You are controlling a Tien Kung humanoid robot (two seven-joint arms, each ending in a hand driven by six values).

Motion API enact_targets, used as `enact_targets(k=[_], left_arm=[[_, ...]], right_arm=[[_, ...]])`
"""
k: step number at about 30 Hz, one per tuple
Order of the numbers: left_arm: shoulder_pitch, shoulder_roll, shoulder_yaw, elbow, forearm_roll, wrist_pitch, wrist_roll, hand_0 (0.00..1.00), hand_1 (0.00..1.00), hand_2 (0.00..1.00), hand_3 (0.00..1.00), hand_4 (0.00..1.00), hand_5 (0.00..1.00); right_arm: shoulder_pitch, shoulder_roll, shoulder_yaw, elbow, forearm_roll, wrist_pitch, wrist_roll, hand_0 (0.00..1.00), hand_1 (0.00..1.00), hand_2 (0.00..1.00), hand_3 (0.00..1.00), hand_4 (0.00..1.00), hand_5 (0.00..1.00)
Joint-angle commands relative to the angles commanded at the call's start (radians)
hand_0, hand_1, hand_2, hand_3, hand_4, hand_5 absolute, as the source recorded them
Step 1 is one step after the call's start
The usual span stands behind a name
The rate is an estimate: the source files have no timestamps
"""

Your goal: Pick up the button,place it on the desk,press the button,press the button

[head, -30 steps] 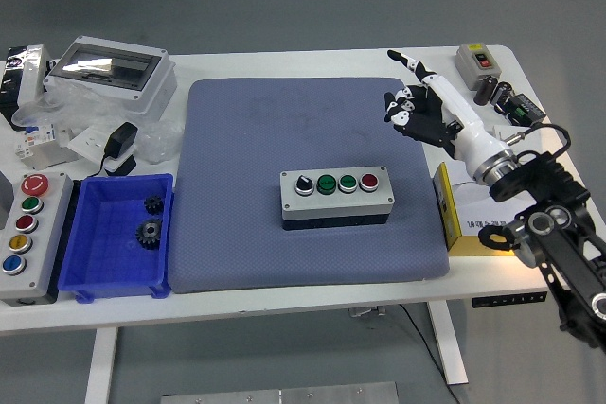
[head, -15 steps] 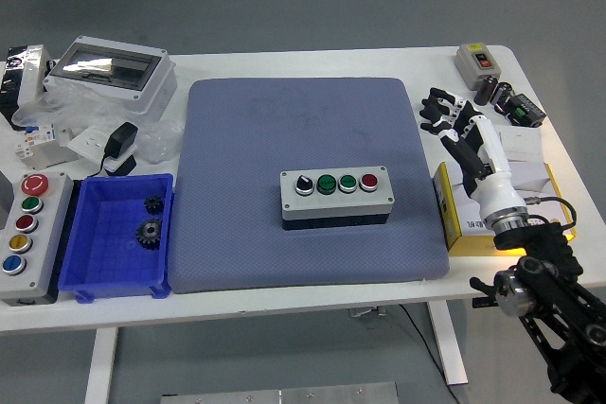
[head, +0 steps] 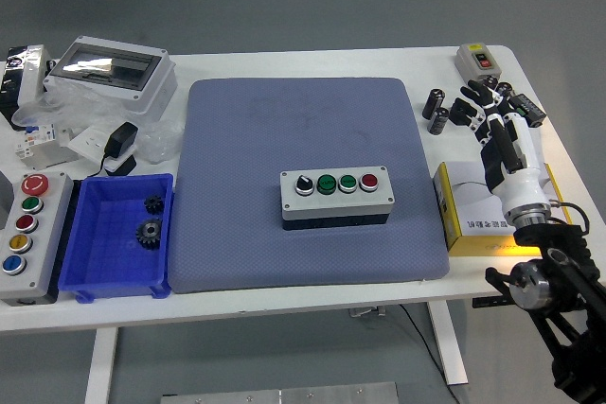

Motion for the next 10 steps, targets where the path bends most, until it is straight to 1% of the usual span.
enact_targets(k=[10], left_arm=[[0.006,0.01,0.001,0.0,0.001,0.001,0.001,0.694,0.643,0.601,0.657,0.671,0.311]], right_arm=[[-0.001,-0.001,0.003,0.008,-0.01,-0.002,0.0,0.79,0.757,0.775,0.745,0.837,0.68]])
